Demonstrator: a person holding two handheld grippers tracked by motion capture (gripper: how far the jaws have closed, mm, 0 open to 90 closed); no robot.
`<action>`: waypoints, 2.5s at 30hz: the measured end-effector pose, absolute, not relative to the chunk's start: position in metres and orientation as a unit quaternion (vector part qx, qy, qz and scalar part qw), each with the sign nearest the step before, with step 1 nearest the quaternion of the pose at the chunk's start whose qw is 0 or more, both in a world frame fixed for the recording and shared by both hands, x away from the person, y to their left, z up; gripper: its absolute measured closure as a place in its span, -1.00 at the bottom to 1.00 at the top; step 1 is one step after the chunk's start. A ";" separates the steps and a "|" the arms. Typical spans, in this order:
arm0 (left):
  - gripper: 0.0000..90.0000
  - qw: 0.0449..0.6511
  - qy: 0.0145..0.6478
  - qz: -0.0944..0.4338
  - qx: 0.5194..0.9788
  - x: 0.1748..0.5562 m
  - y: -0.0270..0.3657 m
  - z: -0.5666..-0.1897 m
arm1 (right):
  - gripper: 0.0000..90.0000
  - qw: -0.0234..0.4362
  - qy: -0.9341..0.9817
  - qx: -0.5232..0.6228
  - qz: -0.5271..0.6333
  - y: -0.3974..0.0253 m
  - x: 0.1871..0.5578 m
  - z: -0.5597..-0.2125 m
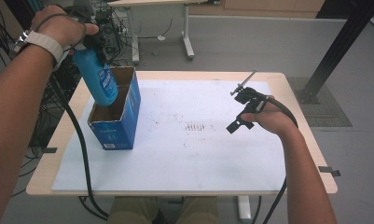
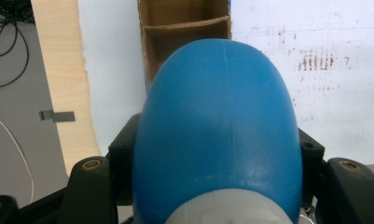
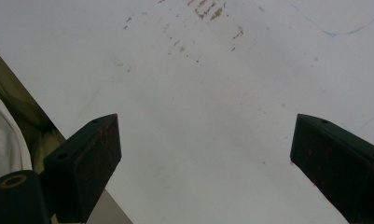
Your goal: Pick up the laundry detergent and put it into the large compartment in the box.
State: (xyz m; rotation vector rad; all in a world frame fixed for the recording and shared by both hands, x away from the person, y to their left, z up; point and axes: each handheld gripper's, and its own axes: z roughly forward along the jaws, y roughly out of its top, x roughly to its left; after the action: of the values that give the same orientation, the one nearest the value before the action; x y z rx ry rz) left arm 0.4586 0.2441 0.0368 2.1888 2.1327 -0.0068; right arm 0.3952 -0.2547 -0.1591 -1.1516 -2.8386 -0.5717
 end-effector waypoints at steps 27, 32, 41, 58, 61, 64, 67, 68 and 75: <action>-0.15 0.038 0.700 -0.001 0.713 0.465 0.243 -0.004 | -0.81 0.018 -0.910 -0.372 -0.184 -0.255 0.398 -0.165; -0.15 0.037 0.700 -0.003 0.713 0.467 0.244 -0.012 | -0.81 0.018 -0.909 -0.372 -0.185 -0.257 0.397 -0.164; -0.15 0.037 0.697 -0.003 0.716 0.468 0.243 -0.027 | -0.81 0.018 -0.909 -0.373 -0.186 -0.257 0.396 -0.165; -0.15 0.030 0.696 -0.008 0.718 0.472 0.241 -0.058 | -0.81 0.021 -0.907 -0.376 -0.189 -0.260 0.395 -0.169; -0.15 0.030 0.696 -0.007 0.717 0.472 0.241 -0.062 | -0.82 0.020 -0.908 -0.375 -0.188 -0.260 0.396 -0.169; -0.15 0.023 0.694 -0.003 0.720 0.473 0.237 -0.068 | -0.81 0.022 -0.907 -0.376 -0.189 -0.260 0.396 -0.170; -0.15 0.026 0.695 -0.008 0.719 0.474 0.238 -0.074 | -0.82 0.023 -0.906 -0.377 -0.190 -0.261 0.396 -0.171; -0.15 0.026 0.695 -0.010 0.719 0.474 0.239 -0.075 | -0.82 0.023 -0.907 -0.377 -0.188 -0.260 0.396 -0.170; -0.15 0.023 0.691 0.001 0.722 0.473 0.233 -0.083 | -0.81 0.023 -0.906 -0.379 -0.189 -0.260 0.396 -0.171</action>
State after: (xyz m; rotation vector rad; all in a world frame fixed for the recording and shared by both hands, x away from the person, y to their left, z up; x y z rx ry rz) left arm 0.4734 0.2329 -0.0834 2.2366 2.1401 0.0030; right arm 0.3960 -0.2602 -0.1714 -1.1724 -2.8036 -0.5846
